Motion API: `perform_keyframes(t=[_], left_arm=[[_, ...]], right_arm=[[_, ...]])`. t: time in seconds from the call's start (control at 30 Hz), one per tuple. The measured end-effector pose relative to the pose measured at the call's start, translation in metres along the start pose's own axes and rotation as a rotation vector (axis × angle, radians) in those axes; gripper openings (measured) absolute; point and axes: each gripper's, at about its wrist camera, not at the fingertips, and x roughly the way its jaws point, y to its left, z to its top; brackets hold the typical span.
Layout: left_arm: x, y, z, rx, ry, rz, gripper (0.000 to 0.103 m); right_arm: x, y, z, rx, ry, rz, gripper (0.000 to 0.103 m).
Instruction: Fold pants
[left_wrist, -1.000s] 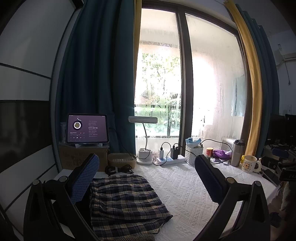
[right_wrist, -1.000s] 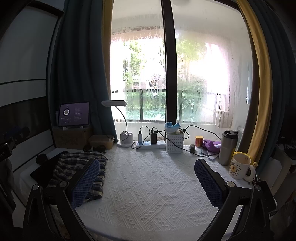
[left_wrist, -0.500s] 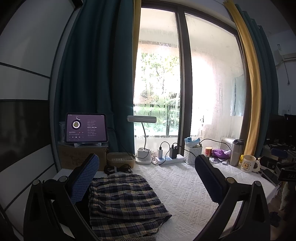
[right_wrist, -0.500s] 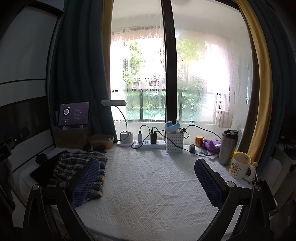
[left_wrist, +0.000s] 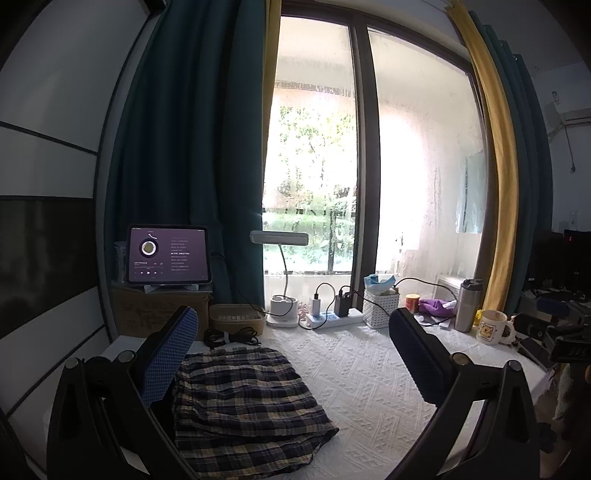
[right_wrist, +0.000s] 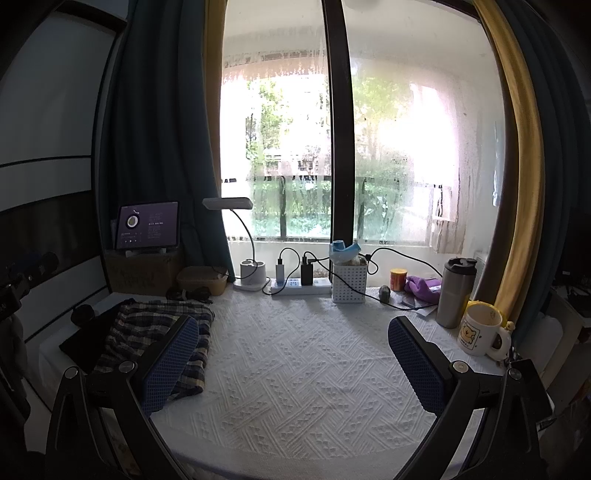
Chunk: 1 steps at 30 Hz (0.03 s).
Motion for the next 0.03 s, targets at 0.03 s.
perform_keyframes(t=[0.03], left_arm=[[-0.0002,0.0006,-0.0002,-0.001,-0.007,-0.002,0.102]], right_arm=[[-0.0003,0.0001,0.0008,0.001,0.0,-0.001,0.103]])
